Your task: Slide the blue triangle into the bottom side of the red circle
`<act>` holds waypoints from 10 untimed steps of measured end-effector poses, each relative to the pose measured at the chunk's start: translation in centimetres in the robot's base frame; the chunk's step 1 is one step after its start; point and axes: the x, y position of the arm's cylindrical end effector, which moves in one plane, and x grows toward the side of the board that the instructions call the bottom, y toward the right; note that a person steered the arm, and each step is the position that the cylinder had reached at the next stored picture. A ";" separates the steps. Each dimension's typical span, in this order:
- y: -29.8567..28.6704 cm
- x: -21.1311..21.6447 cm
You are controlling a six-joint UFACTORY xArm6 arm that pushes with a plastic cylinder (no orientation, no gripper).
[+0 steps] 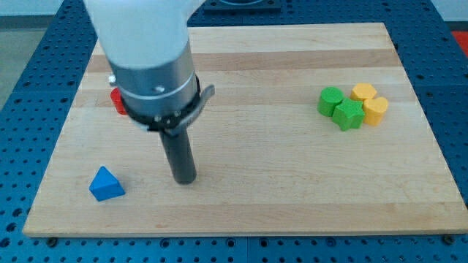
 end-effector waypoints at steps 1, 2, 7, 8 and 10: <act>-1.1 3.2; -5.8 4.6; -10.8 0.0; -10.8 -2.2; -11.2 -6.7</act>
